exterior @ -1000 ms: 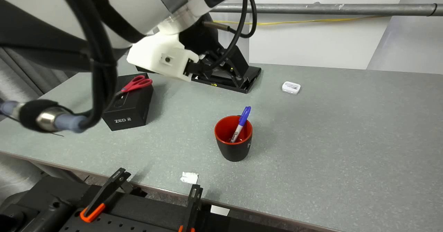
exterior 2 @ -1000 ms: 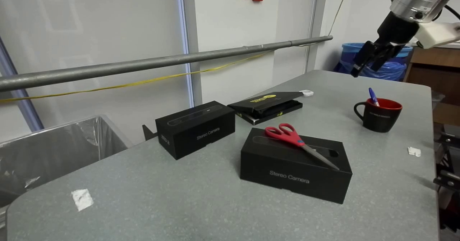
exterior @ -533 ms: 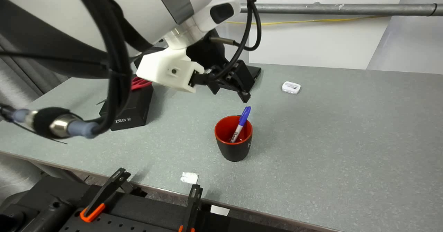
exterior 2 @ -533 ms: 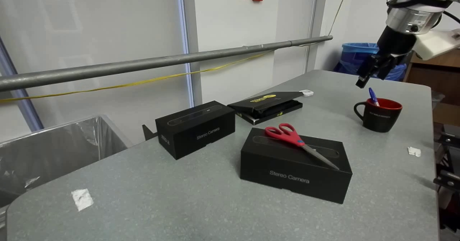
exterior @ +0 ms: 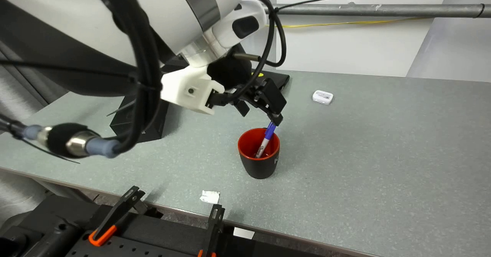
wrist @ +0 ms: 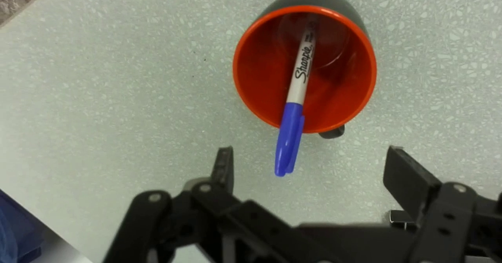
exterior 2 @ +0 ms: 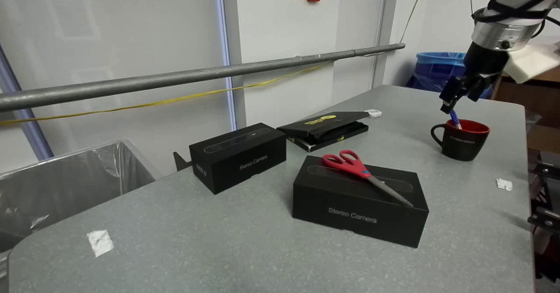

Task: Pick the marker from the cup and put it on the table

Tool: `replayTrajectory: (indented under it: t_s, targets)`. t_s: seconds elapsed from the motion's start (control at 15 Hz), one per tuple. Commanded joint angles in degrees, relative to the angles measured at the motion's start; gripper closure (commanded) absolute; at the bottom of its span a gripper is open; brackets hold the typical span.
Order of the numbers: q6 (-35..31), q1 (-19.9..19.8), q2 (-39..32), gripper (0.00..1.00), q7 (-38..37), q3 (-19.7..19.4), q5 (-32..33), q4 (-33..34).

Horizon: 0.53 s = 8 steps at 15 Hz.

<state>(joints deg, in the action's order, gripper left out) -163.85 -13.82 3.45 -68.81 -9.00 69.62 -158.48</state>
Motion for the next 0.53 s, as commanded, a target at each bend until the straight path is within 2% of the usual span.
replayTrajectory:
  t_s: [0.0, 0.47]
  targets:
    - [0.24, -1.08, -1.4, 0.0, -4.25, -0.89, 1.93, 1.92]
    - [-3.3, -2.19, -10.37, 0.0, -5.59, -3.45, -1.97, 9.17]
